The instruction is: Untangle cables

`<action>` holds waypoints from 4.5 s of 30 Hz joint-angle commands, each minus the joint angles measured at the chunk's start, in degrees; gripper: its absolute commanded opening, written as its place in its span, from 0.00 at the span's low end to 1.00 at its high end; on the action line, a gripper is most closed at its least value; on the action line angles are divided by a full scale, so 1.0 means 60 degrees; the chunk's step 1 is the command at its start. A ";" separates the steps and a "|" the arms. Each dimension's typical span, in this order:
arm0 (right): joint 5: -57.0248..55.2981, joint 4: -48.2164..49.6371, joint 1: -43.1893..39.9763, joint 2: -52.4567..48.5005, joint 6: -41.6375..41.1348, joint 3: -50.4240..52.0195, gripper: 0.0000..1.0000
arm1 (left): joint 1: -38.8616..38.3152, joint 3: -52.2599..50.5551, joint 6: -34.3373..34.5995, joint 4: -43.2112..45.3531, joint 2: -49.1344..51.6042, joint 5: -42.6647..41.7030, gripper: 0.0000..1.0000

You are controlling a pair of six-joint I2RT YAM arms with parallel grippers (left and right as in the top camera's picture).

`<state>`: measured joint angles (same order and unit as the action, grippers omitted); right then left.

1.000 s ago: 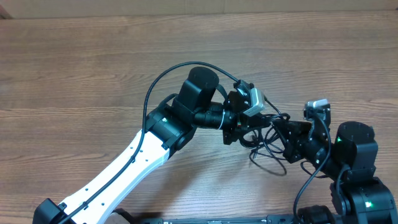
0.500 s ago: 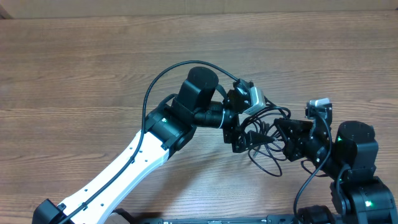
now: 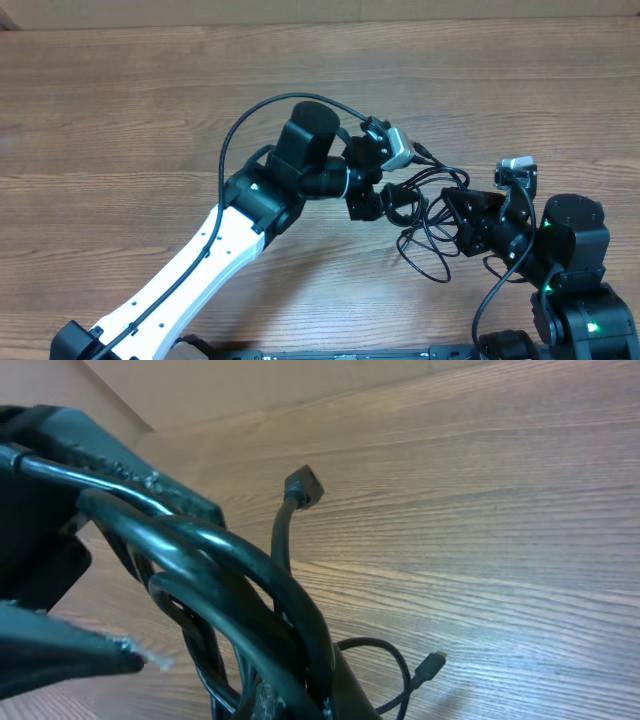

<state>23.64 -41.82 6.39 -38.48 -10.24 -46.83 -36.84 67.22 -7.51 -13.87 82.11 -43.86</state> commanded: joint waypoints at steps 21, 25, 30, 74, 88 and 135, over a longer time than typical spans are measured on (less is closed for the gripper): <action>0.1013 0.0382 -0.0022 0.0076 -0.0029 -0.0200 0.04 | 0.0011 0.0146 -0.0033 0.0295 -0.0204 -0.0452 0.04; 0.1009 0.0379 -0.0022 0.0076 -0.0029 -0.0200 0.04 | 0.0011 0.0146 -0.0029 0.0357 -0.0204 -0.0448 0.04; 0.0998 0.0386 -0.0022 0.0076 -0.0029 -0.0200 0.40 | 0.0044 0.0146 0.0335 0.0357 -0.0204 -0.0153 0.04; -0.0648 -0.0084 -0.0022 0.0076 -0.0029 -0.0197 0.04 | 0.0401 0.0146 0.2277 0.0754 -0.0208 -0.0543 0.04; -0.0652 -0.0171 -0.0022 0.0076 -0.0029 -0.0200 0.04 | 0.0404 0.0146 0.5362 0.1147 -0.0204 0.2565 0.04; -0.0681 -0.0142 -0.0022 0.0076 -0.0069 -0.0197 1.00 | 0.0845 0.0146 0.3694 0.0200 -0.0204 0.3373 0.04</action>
<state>19.90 -43.03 6.37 -38.52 -10.66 -46.83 -32.47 67.22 16.95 -11.90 82.08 -31.14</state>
